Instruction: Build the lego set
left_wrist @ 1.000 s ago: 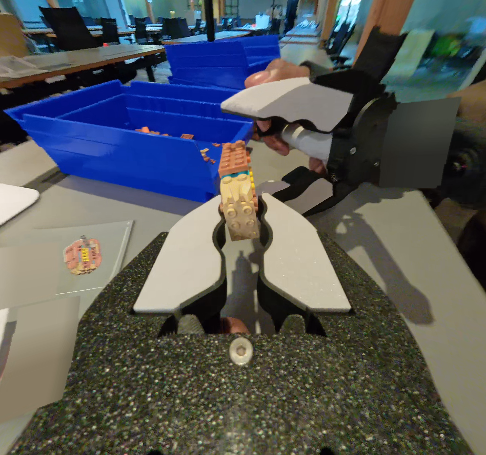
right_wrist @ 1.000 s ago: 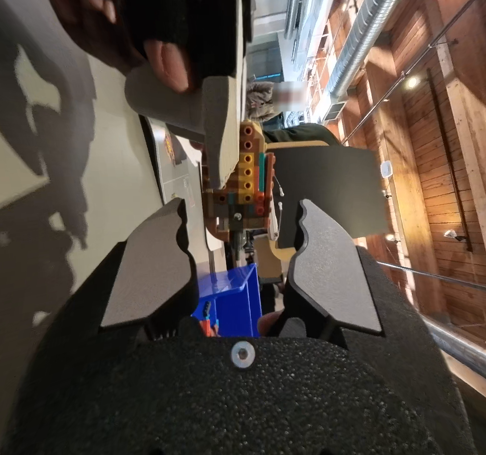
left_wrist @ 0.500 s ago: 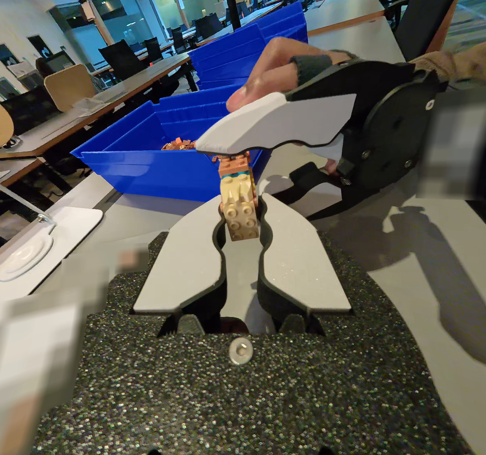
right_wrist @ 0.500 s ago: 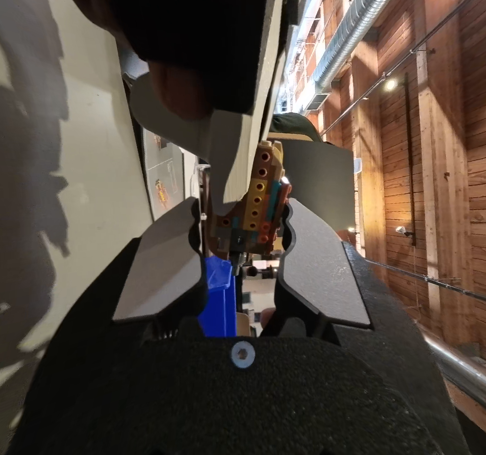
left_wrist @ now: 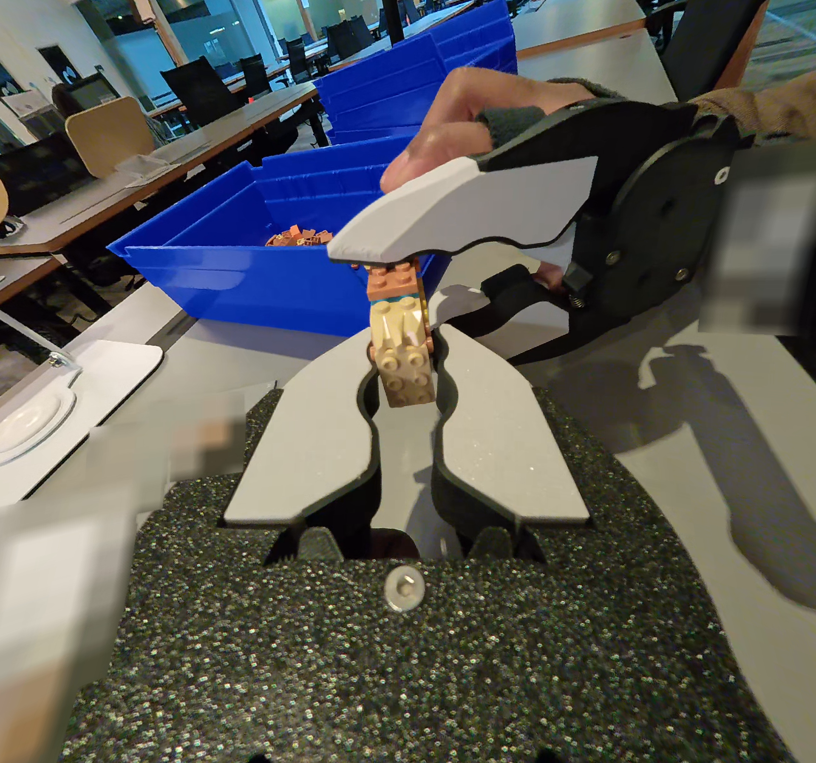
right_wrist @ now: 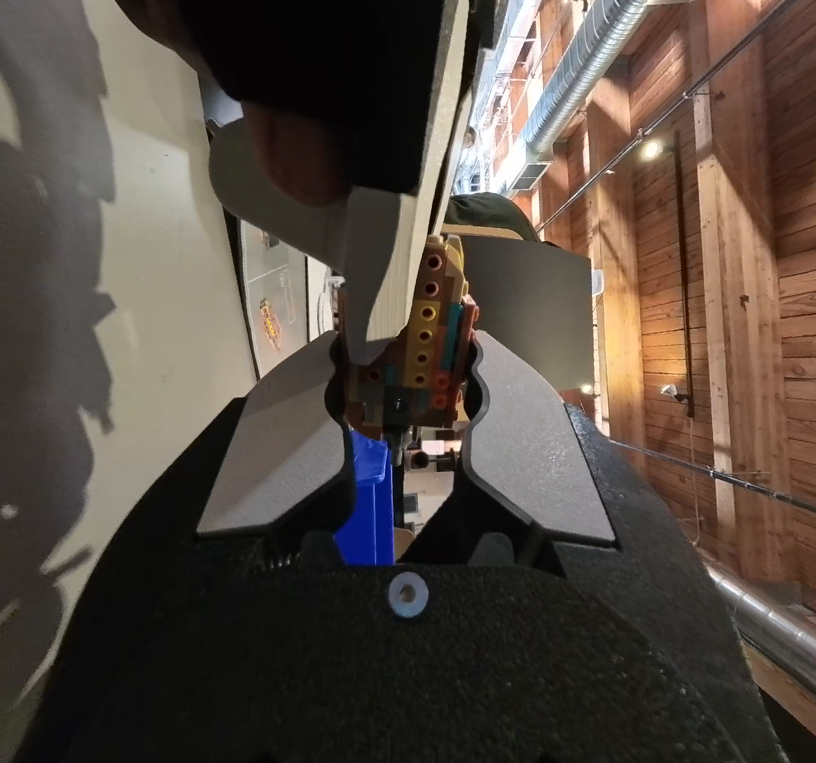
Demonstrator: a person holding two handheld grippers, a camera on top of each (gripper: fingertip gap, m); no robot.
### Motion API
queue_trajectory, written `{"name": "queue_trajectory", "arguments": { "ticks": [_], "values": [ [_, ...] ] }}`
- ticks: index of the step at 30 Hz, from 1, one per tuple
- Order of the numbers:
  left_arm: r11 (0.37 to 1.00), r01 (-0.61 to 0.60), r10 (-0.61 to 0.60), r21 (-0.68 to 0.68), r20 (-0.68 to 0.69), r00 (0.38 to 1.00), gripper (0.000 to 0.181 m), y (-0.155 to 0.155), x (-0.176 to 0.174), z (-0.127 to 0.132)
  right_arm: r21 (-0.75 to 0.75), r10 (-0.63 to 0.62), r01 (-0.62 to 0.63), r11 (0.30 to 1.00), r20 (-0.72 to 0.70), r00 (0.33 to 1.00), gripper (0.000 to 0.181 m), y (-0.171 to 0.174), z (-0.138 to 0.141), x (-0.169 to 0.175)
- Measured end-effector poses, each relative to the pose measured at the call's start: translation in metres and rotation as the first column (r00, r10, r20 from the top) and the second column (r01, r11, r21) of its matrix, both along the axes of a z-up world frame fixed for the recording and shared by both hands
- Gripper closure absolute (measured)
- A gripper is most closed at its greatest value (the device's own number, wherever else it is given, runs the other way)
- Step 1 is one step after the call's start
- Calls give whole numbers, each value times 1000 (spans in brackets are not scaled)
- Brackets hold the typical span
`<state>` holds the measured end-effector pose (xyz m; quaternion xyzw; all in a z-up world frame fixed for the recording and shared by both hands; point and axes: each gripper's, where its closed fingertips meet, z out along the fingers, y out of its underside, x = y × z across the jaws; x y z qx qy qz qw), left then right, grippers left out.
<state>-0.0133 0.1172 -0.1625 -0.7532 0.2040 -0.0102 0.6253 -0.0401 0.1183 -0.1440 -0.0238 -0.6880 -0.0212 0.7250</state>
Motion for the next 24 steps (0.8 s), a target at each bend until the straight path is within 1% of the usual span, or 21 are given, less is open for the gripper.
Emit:
{"name": "queue_trajectory", "arguments": {
  "ticks": [15,24],
  "values": [
    [999,10,-9,-51,25,1000,159,1,2,-7,-24,14,-12,1000,75,997,130,2,-8,1],
    [998,22,-19,-62,52,998,159,1,2,-10,-34,19,-16,999,80,997,130,3,-11,1]
  ]
}}
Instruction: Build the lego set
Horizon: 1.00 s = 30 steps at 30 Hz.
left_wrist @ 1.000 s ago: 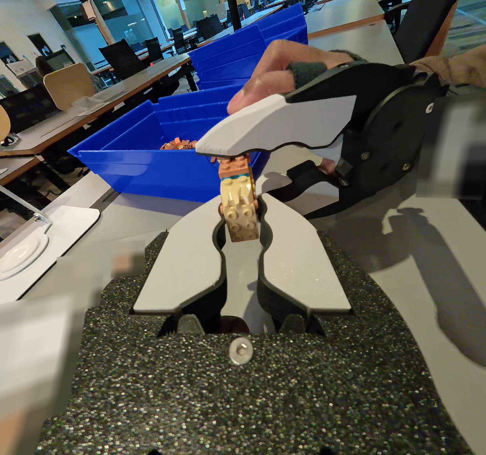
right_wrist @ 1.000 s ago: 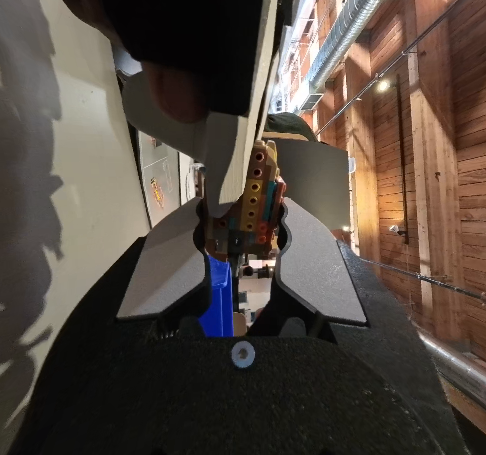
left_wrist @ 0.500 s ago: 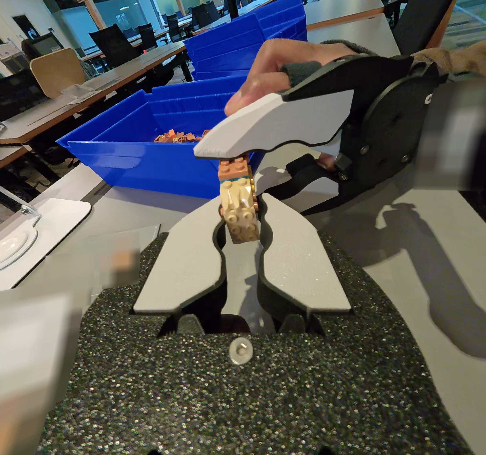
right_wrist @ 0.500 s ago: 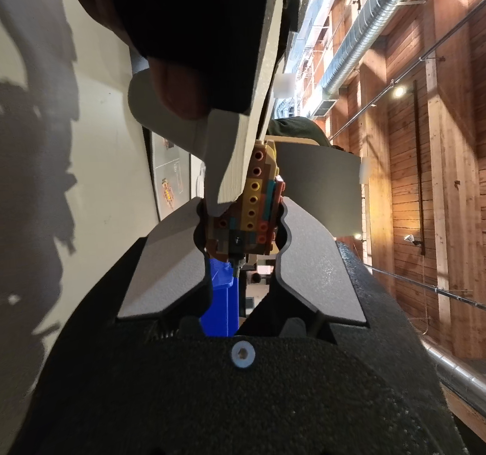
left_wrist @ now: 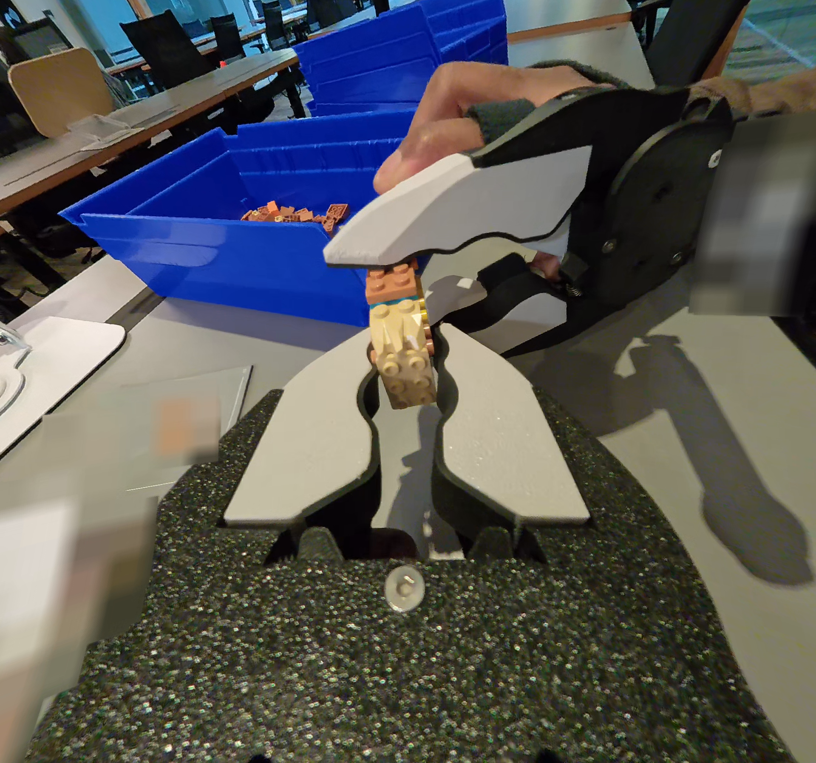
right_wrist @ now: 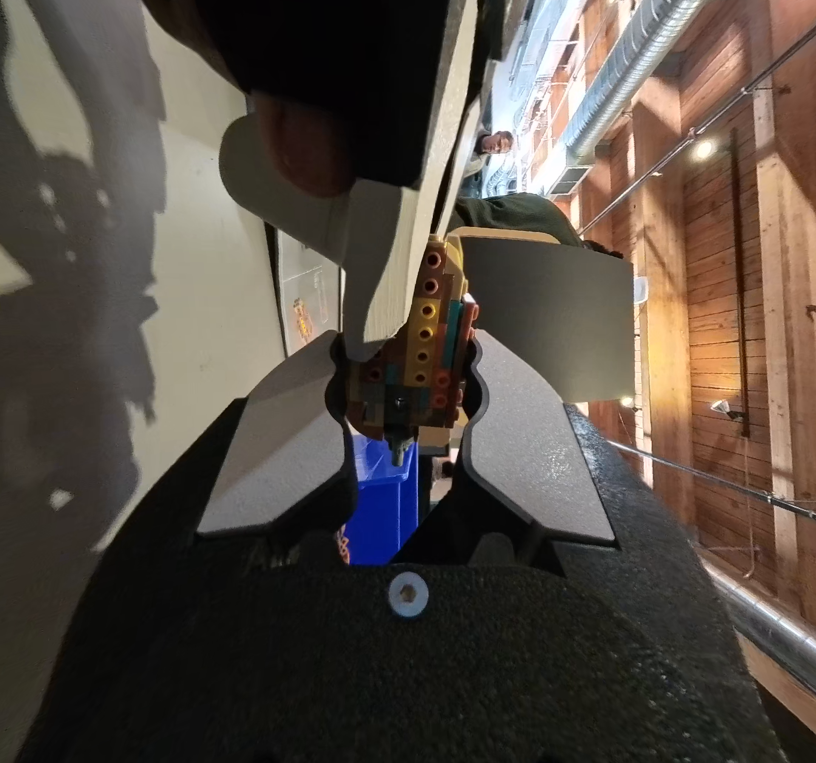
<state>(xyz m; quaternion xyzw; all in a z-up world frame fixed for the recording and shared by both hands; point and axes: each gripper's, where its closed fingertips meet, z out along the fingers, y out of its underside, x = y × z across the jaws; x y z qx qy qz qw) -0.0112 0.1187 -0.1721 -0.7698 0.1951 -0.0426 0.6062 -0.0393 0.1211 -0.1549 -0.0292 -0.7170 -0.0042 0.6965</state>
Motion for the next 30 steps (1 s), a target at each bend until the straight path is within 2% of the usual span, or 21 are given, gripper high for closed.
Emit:
{"name": "queue_trajectory", "arguments": {
  "ticks": [3,6,9,11,13,18,20,23,27,30],
  "values": [
    [1000,3,-3,-1,18,1000,159,1,-2,1,-35,-28,28,999,-7,1000,130,1,0,-2],
    [1000,7,-8,11,96,995,159,1,-6,4,-111,-22,19,994,-25,999,128,0,4,-4],
    [1000,-6,5,9,168,986,159,1,-15,5,-190,-17,11,982,-32,999,109,1,8,-3],
    [1000,10,-10,3,235,972,159,0,-19,6,-256,-6,5,967,-3,1000,104,4,8,-3],
    [1000,24,-23,0,306,952,159,-2,-23,7,-358,14,0,934,34,999,104,8,7,-2],
    [998,63,-63,16,467,882,159,-5,-30,14,-618,107,-30,785,88,990,111,11,10,1],
    [997,82,-73,6,512,856,159,-5,-30,14,-612,97,-34,790,71,993,111,15,14,1],
    [996,87,-62,-18,549,833,159,-4,-30,12,-480,39,-4,877,63,997,108,20,10,0],
    [996,71,-31,-56,519,854,159,-3,-29,7,-312,6,23,950,92,996,103,17,-6,-4],
    [994,64,-11,-86,504,864,159,-2,-28,2,-295,13,13,955,84,996,101,15,-8,-4]
  ]
}}
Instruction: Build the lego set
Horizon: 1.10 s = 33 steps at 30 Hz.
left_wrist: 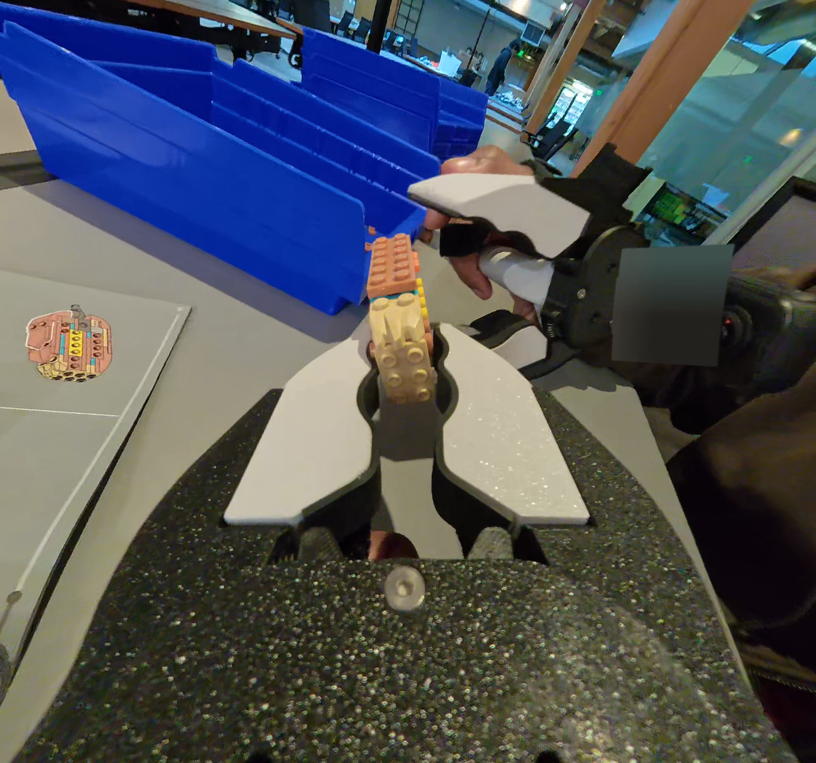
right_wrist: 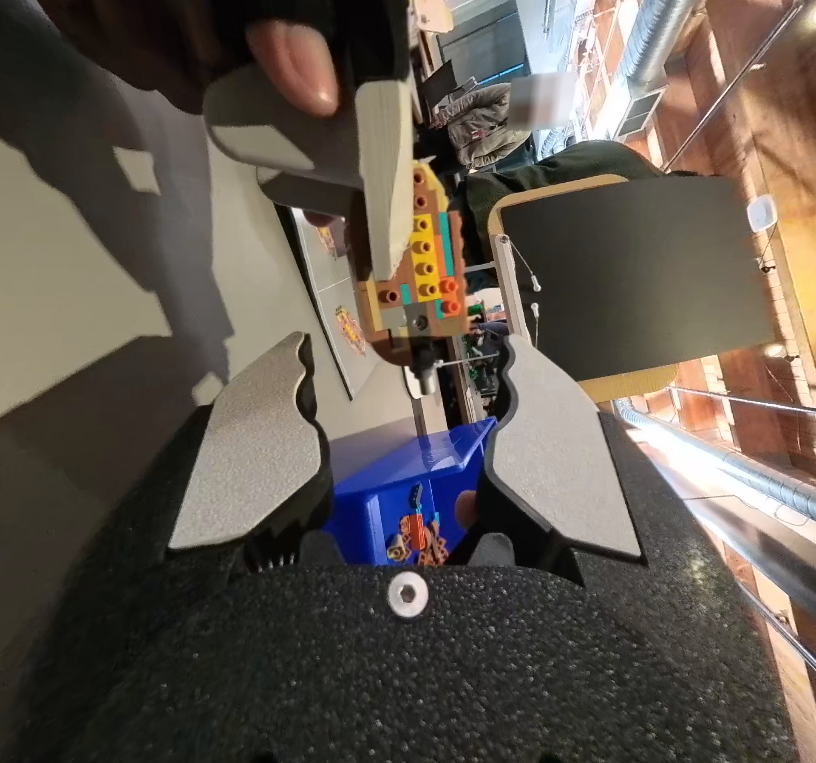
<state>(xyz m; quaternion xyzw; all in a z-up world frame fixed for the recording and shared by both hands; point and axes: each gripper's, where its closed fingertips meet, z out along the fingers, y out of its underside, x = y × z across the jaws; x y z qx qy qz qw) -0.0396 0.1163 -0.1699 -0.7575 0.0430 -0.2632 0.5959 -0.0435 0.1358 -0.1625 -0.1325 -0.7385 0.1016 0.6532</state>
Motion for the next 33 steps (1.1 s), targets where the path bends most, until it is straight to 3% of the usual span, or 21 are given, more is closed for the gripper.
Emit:
{"name": "queue_trajectory", "arguments": {
  "ticks": [7,12,16,23,26,29,31,33],
  "values": [
    [999,-43,43,3,-211,976,159,1,0,-6,-25,13,-13,1000,-1,1000,102,-1,1,0],
    [1000,12,-13,23,40,999,159,-2,1,6,-133,56,-55,990,0,998,101,-2,6,3],
    [995,76,-87,57,240,967,159,-7,0,17,-209,98,-98,973,-14,995,101,-4,12,5],
    [991,111,-126,68,284,951,159,-10,2,19,-285,149,-153,946,-35,988,98,-5,17,7],
    [996,85,-89,32,169,982,159,-10,0,12,-300,171,-175,938,-39,984,98,-6,19,9],
    [1000,28,-27,9,-132,991,159,-9,-5,2,-405,223,-213,889,-22,975,100,-8,21,12],
    [1000,5,3,26,-301,954,159,-9,-5,0,-527,256,-225,819,-15,967,105,-7,25,13],
    [998,15,9,56,-415,910,159,-10,-2,0,-687,307,-220,693,5,952,110,-6,29,15]
  ]
}}
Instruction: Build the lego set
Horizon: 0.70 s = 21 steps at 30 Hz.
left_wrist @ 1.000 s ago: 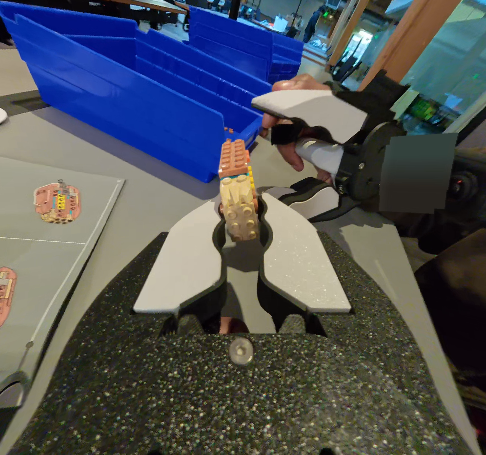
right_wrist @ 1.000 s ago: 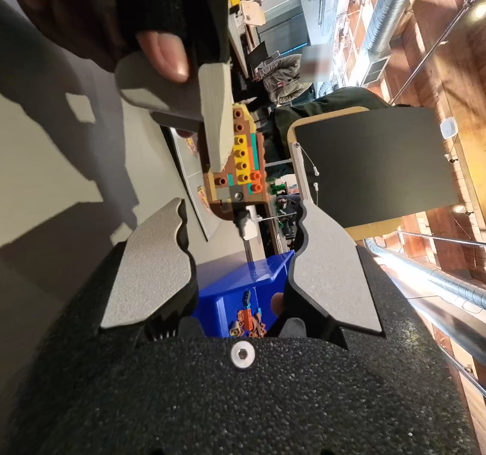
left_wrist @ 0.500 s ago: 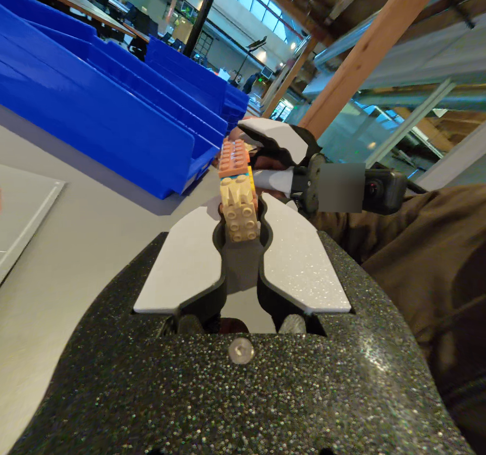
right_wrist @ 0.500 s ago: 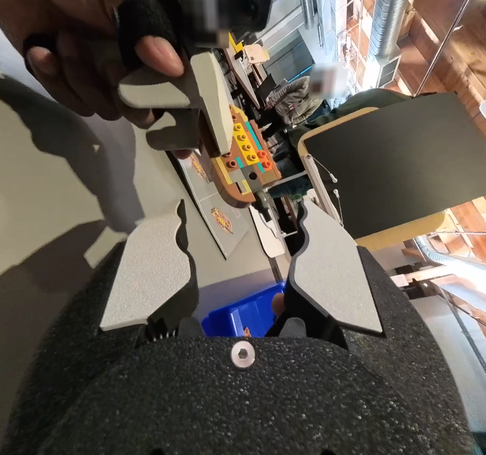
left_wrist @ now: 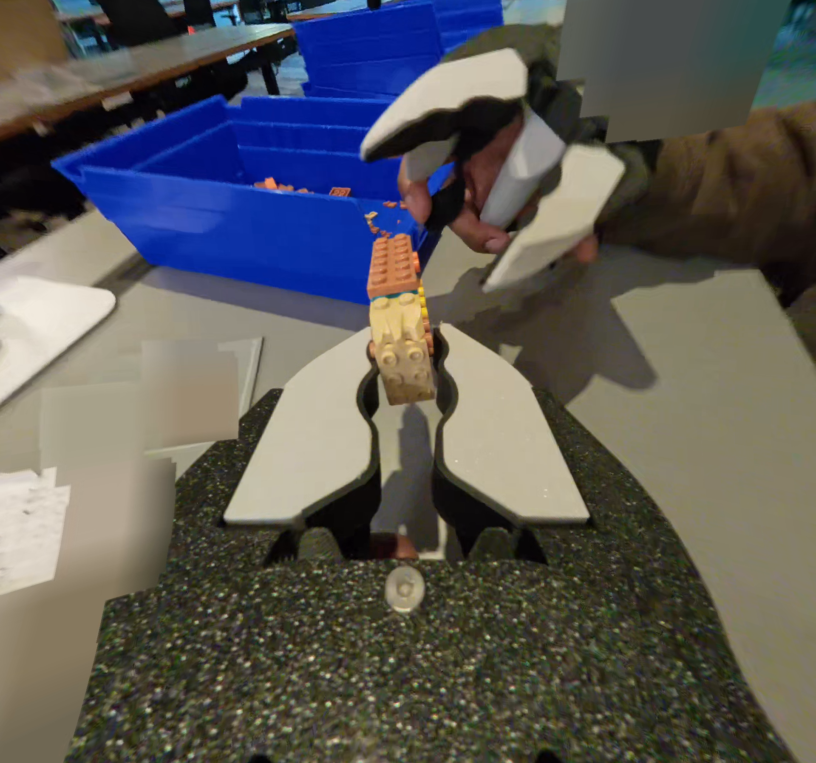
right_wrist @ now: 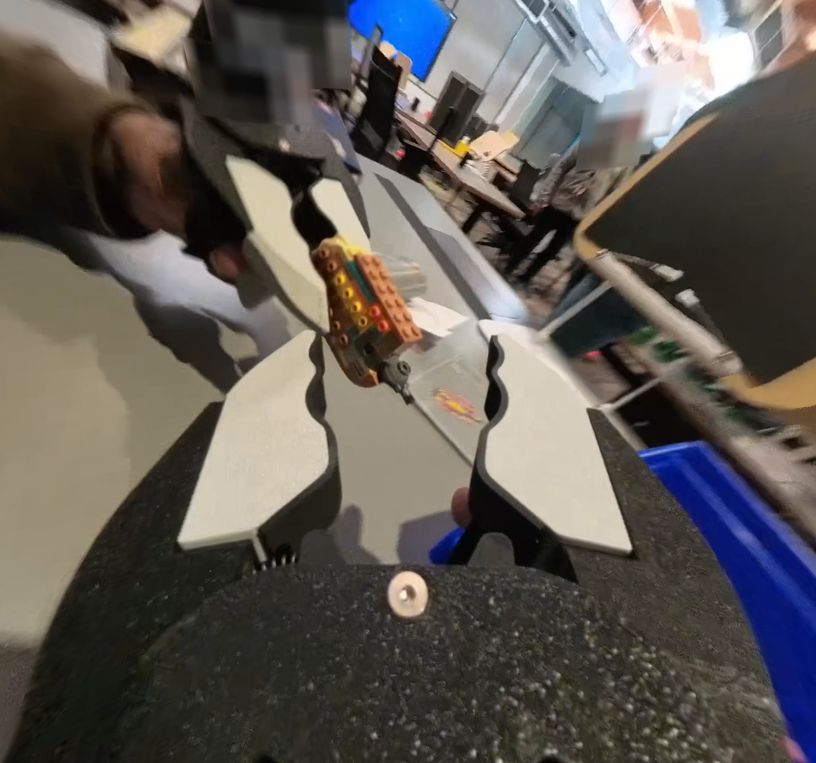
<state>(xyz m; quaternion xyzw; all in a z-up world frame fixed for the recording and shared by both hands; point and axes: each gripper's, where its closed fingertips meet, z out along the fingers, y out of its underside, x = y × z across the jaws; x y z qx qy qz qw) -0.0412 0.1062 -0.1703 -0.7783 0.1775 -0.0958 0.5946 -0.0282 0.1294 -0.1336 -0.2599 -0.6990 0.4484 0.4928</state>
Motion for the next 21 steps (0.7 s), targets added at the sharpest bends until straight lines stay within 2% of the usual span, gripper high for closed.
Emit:
{"name": "queue_trajectory", "arguments": {
  "ticks": [3,7,12,15,21],
  "values": [
    [998,25,-18,53,-132,991,159,0,8,0,-282,120,-81,956,125,985,112,-4,3,4],
    [992,67,-32,106,-296,955,159,-1,15,-3,-527,266,-131,840,188,945,113,-11,7,8],
    [965,217,-132,149,-439,889,159,-12,36,-5,-610,418,-180,772,275,866,114,-21,-4,17],
    [944,287,-179,164,-475,862,159,-18,47,-4,-639,540,-232,734,341,769,112,-36,-19,28],
    [931,320,-168,173,-575,801,159,-21,52,-6,-724,661,-255,641,353,662,108,-51,-28,40]
  ]
}}
